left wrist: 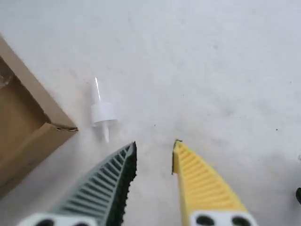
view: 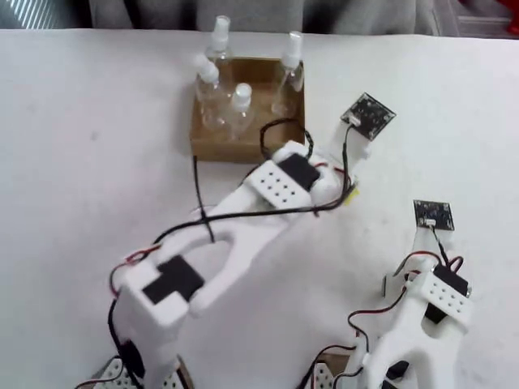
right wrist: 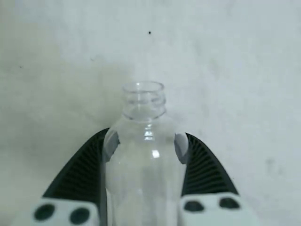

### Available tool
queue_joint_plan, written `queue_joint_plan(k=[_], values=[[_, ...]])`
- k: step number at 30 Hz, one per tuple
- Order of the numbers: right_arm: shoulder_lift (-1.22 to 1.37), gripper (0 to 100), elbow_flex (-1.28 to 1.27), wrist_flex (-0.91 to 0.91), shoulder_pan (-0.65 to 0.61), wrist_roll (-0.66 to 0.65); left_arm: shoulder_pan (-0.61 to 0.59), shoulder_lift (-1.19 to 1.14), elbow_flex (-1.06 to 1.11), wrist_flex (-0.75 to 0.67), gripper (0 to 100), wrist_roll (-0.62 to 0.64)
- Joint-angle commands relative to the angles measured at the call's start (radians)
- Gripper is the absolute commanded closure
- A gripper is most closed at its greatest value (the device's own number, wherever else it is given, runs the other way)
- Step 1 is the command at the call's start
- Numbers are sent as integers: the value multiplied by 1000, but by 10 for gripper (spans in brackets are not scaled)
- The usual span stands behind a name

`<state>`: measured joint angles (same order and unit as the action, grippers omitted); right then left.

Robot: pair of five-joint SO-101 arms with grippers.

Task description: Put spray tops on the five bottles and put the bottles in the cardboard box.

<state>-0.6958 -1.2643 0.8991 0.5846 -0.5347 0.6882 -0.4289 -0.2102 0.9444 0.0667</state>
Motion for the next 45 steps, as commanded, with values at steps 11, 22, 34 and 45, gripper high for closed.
queue_joint_plan(k=[11,22,34,45], values=[[-19,981,-3,-25,5,-12,-91,-404,-634,206,752,-29],[-19,981,-5,-25,4,-12,-139,-677,-1008,308,751,-83],[-19,981,-5,-25,5,-12,-157,-891,-1181,310,751,-84],[-19,981,-5,-25,4,-12,-157,-894,-1186,311,755,-75]])
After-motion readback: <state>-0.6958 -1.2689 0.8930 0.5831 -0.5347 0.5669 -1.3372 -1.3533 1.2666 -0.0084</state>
